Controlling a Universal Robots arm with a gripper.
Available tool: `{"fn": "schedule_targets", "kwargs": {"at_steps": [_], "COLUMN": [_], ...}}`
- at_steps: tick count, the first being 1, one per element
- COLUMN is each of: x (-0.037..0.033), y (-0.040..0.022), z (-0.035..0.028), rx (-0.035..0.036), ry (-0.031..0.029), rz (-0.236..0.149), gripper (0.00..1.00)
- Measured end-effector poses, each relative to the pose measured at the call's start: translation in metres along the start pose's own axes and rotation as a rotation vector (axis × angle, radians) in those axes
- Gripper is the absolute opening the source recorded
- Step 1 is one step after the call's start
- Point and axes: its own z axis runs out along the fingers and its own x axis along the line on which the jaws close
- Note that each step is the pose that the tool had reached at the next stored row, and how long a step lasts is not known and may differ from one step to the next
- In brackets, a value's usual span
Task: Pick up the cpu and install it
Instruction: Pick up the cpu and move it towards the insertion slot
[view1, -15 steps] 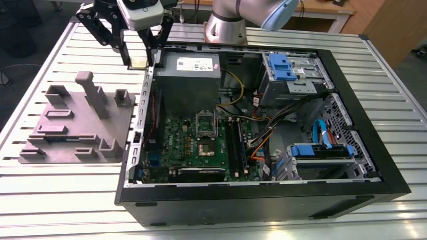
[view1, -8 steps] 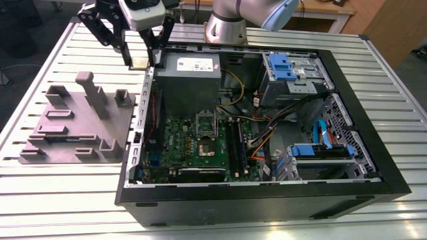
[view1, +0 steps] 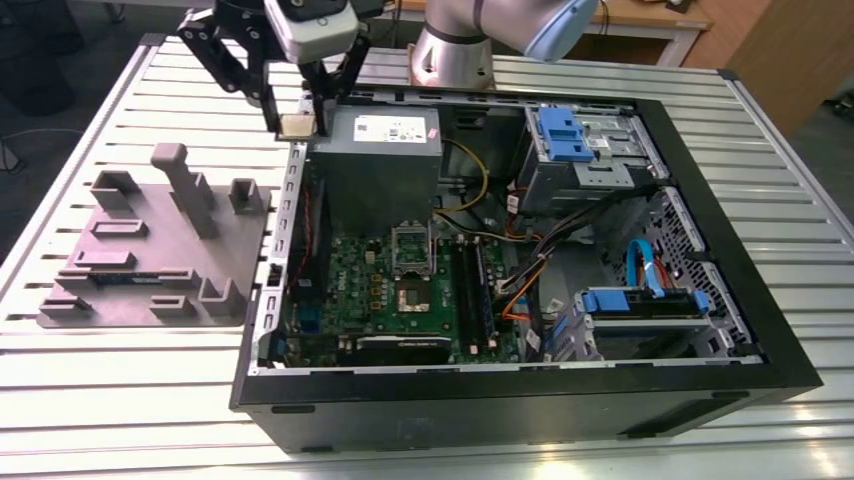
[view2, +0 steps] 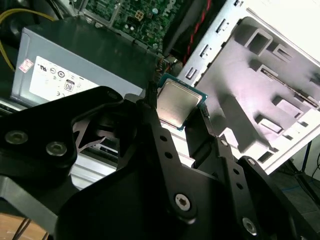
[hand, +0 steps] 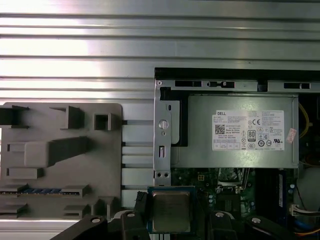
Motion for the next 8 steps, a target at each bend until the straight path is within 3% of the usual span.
{"fn": "schedule_targets", "kwargs": {"at_steps": [8], "x": [-0.0243], "y": [0.0001], "z": [0.0014], "rx": [0.0], "ry": [0.0], "rz": [0.0], "gripper": [0.47]}}
